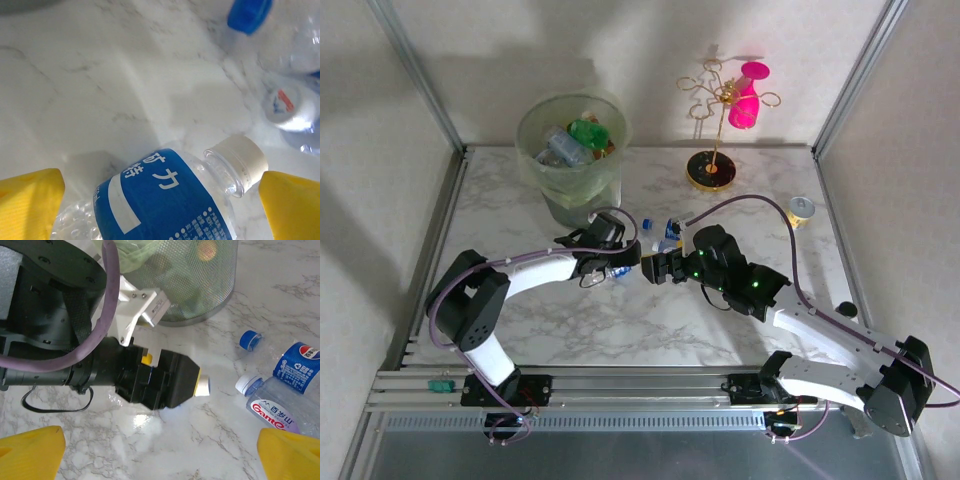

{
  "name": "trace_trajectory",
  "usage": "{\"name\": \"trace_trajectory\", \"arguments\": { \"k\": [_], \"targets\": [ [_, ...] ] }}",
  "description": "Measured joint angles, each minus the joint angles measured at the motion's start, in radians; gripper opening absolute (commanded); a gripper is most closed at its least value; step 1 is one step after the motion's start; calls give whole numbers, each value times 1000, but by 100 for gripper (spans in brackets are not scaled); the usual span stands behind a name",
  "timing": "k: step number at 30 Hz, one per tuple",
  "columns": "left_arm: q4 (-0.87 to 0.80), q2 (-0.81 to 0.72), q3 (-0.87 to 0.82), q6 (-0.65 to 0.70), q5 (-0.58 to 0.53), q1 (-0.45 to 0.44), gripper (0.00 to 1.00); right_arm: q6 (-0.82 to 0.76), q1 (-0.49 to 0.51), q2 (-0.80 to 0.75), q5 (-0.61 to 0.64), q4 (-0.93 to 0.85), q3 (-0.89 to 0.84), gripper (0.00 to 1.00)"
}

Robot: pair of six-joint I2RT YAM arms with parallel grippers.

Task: Put the plastic bottles in the bin

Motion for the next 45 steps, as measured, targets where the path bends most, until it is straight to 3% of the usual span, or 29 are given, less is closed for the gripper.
{"name": "trace_trajectory", "arguments": {
  "k": [6,15,23,36,45],
  "targets": [
    [-135,-5,31,80,26,-48,100,0,0,-4,0,0,0,99],
    [-302,50,125,203,-73,-160,96,-4,-4,-37,3,-10,-4,98],
    [-320,153,138,219,-128,-164,82,-3,-5,-36,0,-23,-5,98],
    [-318,126,140,225,-147,-164,45,-3,-5,-49,0,-6,-21,98],
    [-329,33,140,229,-128,-164,43,13,-5,-98,30,-5,-21,98]
  ]
}}
